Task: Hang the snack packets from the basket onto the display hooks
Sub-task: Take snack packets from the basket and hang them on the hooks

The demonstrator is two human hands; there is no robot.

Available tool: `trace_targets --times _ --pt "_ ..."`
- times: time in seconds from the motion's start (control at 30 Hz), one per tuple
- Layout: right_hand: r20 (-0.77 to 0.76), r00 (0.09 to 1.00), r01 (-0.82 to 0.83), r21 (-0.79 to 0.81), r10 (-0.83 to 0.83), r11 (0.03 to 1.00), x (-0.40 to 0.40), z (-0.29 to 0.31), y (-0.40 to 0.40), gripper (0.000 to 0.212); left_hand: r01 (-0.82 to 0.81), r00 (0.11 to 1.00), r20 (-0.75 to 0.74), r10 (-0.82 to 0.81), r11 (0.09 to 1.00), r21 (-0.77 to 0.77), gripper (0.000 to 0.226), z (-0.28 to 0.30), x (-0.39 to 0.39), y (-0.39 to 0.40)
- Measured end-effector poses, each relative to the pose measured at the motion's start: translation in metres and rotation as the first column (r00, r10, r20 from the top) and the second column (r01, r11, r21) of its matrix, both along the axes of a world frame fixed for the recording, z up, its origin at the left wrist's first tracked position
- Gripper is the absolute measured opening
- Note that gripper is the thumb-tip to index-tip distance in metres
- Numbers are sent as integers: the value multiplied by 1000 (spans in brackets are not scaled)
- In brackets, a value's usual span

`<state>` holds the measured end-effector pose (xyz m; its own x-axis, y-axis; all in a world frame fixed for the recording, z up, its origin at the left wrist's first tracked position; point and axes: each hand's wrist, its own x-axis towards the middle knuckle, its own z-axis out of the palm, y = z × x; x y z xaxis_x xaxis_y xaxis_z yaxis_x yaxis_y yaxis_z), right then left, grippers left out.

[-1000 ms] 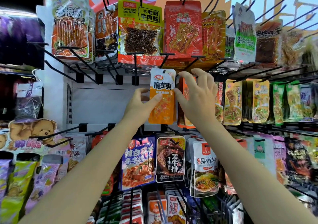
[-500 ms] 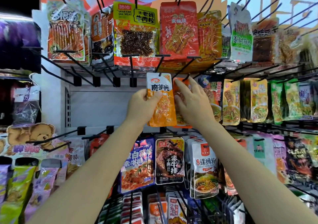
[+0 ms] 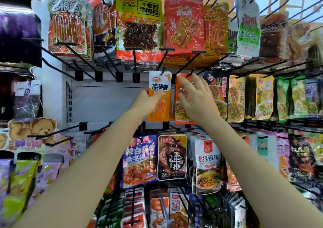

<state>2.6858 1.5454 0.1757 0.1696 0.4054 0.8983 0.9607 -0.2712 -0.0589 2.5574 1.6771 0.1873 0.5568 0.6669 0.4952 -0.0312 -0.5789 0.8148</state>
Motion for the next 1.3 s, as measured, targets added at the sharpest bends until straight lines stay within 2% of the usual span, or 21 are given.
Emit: trace_targets --times 0.07,0.1,0.13,0.2,0.23,0.3,0.4,0.47,0.57,0.7,0.8,0.9,0.97,1.07,1.13,1.2,1.27,1.3 --pt "34 998 -47 60 45 997 -4 -7 -13 49 -126 988 -72 139 978 164 84 -8 -12 -16" --pt "62 996 -70 99 64 993 -8 -13 -22 47 -214 973 -21 230 931 296 86 -16 -20 -27" --pt "92 993 -87 137 75 987 -12 -22 -32 44 -301 953 92 290 850 432 80 -26 -28 -39" --pt "123 990 -85 193 61 978 -16 -47 -60 39 -369 925 323 198 665 649 59 -52 -34 -67" --pt "124 991 -73 207 47 976 -17 -64 -77 36 -342 928 362 90 595 728 49 -68 -30 -80" --pt "102 995 -31 213 10 976 -13 -106 -114 33 -213 948 301 -99 504 837 39 -109 -11 -106" --pt "-18 992 123 145 -122 982 1 -181 -176 32 37 958 101 -267 467 883 36 -174 24 -149" --pt "-182 957 238 55 -225 970 13 -238 -221 32 226 940 -65 -334 470 853 37 -224 52 -175" --pt "-399 834 368 -109 -380 923 22 -328 -290 34 473 871 -326 -368 447 759 42 -303 90 -213" --pt "-614 539 424 -394 -576 816 18 -446 -371 46 740 673 -615 -412 361 568 52 -409 123 -261" --pt "-702 313 387 -521 -640 760 8 -517 -415 49 864 501 -752 -428 302 403 59 -478 132 -292" --pt "-743 115 285 -611 -659 739 0 -566 -439 55 922 367 -859 -357 261 285 73 -534 130 -313" --pt "-741 16 224 -651 -671 725 -1 -592 -445 62 936 317 -884 -344 262 234 80 -559 125 -322" --pt "-691 -162 155 -723 -704 674 -2 -619 -443 59 954 223 -920 -323 267 137 88 -584 116 -321" --pt "-632 -292 123 -769 -718 628 -6 -626 -433 61 953 208 -920 -333 280 115 91 -590 112 -315" --pt "-548 -384 116 -827 -744 550 -10 -633 -422 65 948 215 -911 -352 298 109 93 -591 110 -311" --pt "-475 -414 109 -873 -776 476 -14 -644 -412 75 943 211 -904 -371 320 89 97 -593 109 -309" --pt "-487 -435 125 -866 -758 485 -15 -649 -407 80 940 210 -901 -381 333 78 98 -595 109 -309"
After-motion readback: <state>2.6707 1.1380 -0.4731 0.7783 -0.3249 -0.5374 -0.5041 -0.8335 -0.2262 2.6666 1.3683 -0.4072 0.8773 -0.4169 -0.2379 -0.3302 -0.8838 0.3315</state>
